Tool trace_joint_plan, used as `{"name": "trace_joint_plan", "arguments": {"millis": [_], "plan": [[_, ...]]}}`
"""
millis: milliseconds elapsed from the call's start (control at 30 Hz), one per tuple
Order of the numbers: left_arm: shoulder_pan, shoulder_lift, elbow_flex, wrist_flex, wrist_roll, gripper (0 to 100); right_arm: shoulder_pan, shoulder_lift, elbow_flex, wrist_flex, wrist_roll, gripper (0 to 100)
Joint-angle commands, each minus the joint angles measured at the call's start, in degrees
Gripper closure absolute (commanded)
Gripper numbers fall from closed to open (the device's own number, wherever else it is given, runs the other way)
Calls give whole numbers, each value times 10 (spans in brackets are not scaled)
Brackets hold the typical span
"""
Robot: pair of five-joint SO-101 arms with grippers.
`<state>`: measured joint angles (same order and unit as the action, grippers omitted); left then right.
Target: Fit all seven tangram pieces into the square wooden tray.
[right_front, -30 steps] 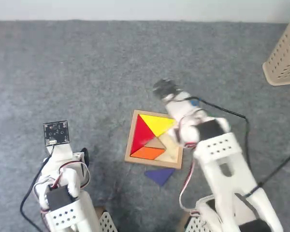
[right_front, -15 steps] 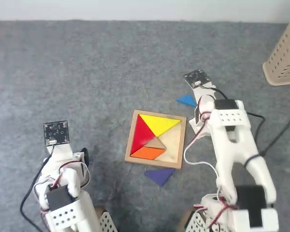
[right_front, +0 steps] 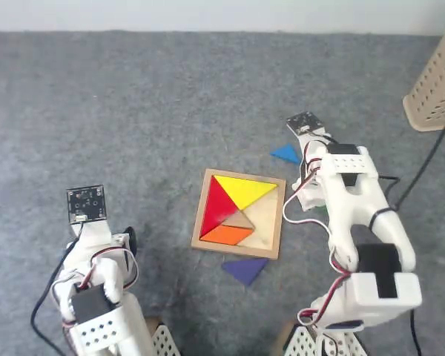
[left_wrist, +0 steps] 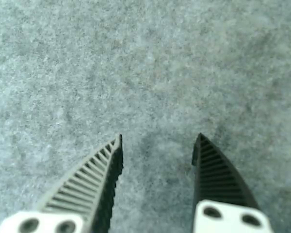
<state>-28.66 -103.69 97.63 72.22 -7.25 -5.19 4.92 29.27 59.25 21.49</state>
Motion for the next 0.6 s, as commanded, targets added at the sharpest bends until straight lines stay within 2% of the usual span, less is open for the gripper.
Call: {"name": "trace_joint_plan", "arguments": {"millis": [0,333,567], "plan": [[0,-7,-11,2,5,775,7,3,-32,-16,-4,767],[0,-7,-11,2,5,775,11,-12,-54,7,14,767],[0,-7,-11,2,5,775,44,-29,-71,34,19,764]]}}
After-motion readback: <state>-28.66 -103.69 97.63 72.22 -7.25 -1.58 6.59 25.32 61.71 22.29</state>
